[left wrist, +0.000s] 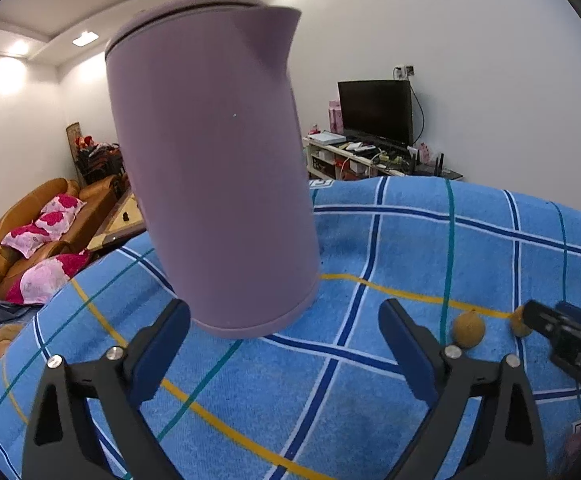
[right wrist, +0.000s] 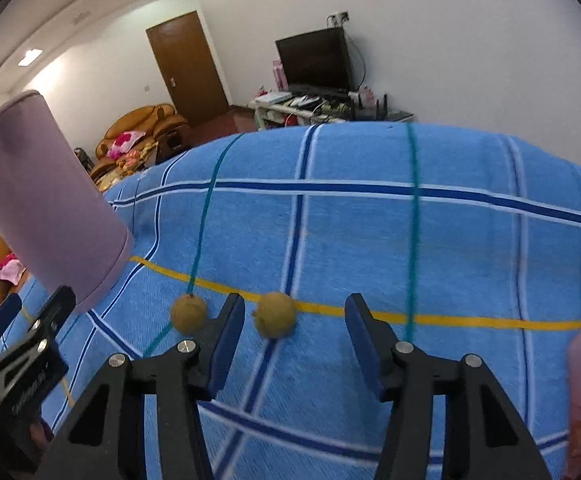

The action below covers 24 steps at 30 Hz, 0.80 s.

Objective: Organize fruits
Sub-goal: 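Grasp a longan with the right tool while the left tool grasps another longan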

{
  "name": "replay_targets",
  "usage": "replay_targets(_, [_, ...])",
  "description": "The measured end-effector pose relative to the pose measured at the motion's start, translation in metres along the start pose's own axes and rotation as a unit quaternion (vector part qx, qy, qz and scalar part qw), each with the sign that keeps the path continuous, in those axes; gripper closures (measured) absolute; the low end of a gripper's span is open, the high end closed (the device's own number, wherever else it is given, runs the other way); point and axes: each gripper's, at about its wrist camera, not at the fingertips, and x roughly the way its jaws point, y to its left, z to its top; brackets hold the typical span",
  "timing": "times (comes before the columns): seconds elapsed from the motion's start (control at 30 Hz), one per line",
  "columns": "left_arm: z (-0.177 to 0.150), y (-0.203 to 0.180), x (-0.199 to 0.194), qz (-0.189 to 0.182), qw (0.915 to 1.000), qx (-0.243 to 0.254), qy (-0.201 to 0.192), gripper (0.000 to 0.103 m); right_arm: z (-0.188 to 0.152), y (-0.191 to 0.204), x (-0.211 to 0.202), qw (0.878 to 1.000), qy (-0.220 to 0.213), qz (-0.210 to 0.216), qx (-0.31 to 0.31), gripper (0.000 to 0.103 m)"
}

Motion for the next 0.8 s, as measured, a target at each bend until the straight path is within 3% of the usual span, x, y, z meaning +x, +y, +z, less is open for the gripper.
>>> replay_targets(0.03, [0.000, 0.001, 0.001, -0.001, 1.0000, 0.000, 0.003, 0.006, 0.002, 0.003, 0.004, 1.000, 0.008, -0.001, -0.004, 0.049])
replay_targets(0.23, [0.001, 0.001, 0.002, -0.006, 0.9999, 0.002, 0.009, 0.006, 0.005, 0.017, 0.024, 0.999, 0.038, -0.011, -0.025, 0.073])
replay_targets(0.4, [0.001, 0.000, 0.004, -0.008, 0.9999, 0.004, 0.012, 0.006, 0.001, 0.017, 0.020, 0.998, 0.043, -0.005, -0.043, 0.075])
replay_targets(0.5, [0.002, 0.000, 0.002, -0.012, 0.9999, 0.006, 0.008, 0.006, -0.007, 0.012, -0.001, 0.999, 0.019, -0.012, -0.047, 0.075])
replay_targets(0.6, [0.002, -0.001, -0.003, -0.025, 0.9997, 0.006, -0.006, 0.006, -0.023, 0.011, -0.038, 0.995, -0.033, -0.037, -0.084, 0.075])
replay_targets(0.73, [0.000, -0.013, -0.008, -0.075, 0.9969, 0.021, -0.011, 0.006, -0.047, -0.001, -0.084, 0.989, -0.092, -0.059, -0.104, 0.075])
replay_targets(0.8, [-0.001, -0.023, -0.011, -0.091, 0.9952, 0.035, -0.005, 0.013, -0.056, -0.010, -0.101, 0.987, -0.113, -0.065, -0.098, 0.075])
